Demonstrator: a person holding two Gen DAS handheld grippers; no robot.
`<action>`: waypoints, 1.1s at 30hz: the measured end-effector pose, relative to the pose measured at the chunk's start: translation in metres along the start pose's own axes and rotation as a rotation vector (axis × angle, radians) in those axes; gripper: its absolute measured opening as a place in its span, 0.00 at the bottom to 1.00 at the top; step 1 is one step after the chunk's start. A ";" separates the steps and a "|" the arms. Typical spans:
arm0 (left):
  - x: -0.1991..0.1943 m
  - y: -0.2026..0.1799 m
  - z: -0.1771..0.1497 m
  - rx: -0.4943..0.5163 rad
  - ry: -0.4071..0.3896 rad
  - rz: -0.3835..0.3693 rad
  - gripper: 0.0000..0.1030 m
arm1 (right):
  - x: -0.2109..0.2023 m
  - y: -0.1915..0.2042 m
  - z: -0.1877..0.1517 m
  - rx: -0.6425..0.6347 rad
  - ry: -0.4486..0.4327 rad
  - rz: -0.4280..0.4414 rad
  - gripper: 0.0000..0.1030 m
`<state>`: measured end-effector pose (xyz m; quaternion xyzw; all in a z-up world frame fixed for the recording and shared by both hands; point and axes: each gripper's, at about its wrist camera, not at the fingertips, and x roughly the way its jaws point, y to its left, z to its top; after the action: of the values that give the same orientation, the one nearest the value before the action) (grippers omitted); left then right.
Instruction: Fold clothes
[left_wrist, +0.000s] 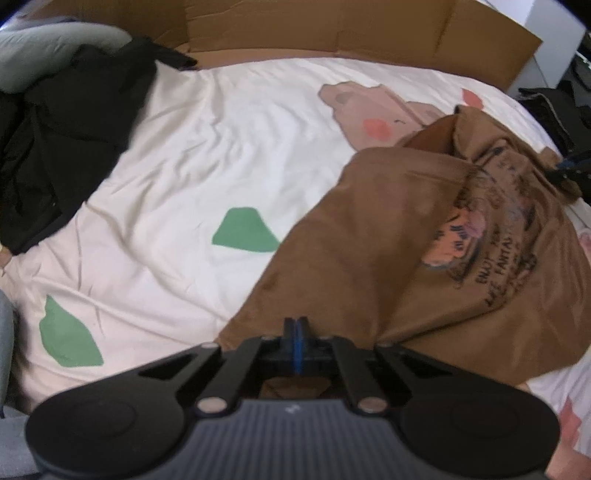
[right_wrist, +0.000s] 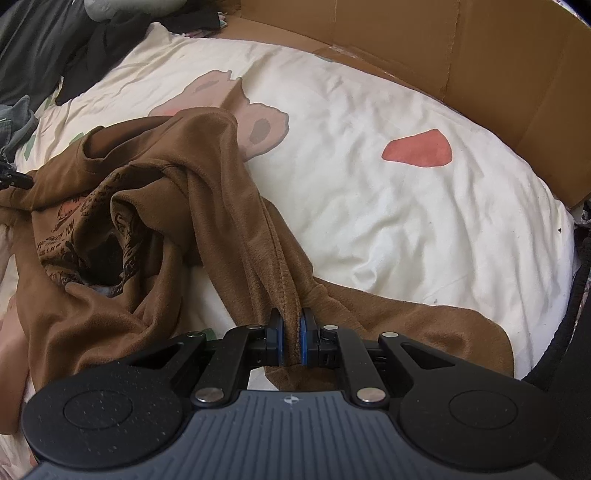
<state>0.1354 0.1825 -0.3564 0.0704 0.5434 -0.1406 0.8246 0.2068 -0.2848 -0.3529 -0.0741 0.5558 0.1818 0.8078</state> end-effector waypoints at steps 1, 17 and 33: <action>-0.001 -0.003 0.001 0.014 -0.003 0.005 0.00 | 0.000 0.000 0.000 0.001 0.000 0.000 0.07; 0.021 -0.002 0.000 -0.027 0.040 0.023 0.10 | 0.005 0.001 -0.004 -0.006 0.013 0.015 0.07; -0.005 -0.009 0.003 0.010 0.010 0.040 0.28 | 0.008 0.002 -0.006 -0.008 0.015 0.022 0.07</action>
<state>0.1334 0.1742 -0.3501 0.0859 0.5454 -0.1266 0.8241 0.2032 -0.2834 -0.3621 -0.0727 0.5620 0.1923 0.8012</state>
